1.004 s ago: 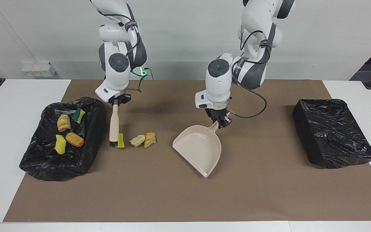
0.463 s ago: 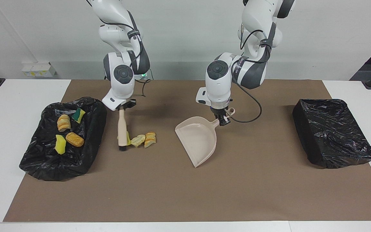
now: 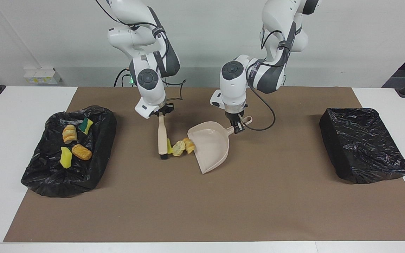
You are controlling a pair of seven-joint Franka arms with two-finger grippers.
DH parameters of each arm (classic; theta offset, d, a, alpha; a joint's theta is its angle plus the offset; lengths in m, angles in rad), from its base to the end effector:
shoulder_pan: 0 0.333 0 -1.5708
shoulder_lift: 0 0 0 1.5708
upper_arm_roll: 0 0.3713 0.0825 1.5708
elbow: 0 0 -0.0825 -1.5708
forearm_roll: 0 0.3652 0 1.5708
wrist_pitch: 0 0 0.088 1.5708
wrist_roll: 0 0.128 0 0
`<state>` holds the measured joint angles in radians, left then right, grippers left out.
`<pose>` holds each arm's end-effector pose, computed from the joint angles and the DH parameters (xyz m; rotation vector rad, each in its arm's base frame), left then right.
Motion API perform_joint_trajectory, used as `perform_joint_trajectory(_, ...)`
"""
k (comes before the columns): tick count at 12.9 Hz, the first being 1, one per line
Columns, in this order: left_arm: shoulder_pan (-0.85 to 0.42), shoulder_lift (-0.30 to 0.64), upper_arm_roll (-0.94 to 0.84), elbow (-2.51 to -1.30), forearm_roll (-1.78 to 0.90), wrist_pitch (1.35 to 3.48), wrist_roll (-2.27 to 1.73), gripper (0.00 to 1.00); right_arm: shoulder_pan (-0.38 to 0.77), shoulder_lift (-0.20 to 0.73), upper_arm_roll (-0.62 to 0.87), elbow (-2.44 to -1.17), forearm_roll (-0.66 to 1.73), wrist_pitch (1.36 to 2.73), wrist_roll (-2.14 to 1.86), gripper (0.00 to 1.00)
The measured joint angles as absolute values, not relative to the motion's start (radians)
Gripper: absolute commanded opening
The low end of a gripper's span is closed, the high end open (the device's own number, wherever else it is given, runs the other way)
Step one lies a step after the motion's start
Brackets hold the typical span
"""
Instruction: Sweep and dump trash in bin
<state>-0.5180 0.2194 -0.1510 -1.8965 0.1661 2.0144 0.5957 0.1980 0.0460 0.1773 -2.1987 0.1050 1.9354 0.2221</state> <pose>0.4749 -0.3526 0.4242 -2.3668 1.8780 0.1415 0.4448 0.1846 0.3888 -3.0921 -0.1571 0.5062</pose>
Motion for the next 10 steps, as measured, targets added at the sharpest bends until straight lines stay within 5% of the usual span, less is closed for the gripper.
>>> perform_joint_trajectory(10, -0.534, 0.143, -0.154, -2.072, 0.166, 2.140, 0.603, 0.00, 0.196, 0.057, 0.171, -2.172, 0.120, 1.886, 0.225, 0.00)
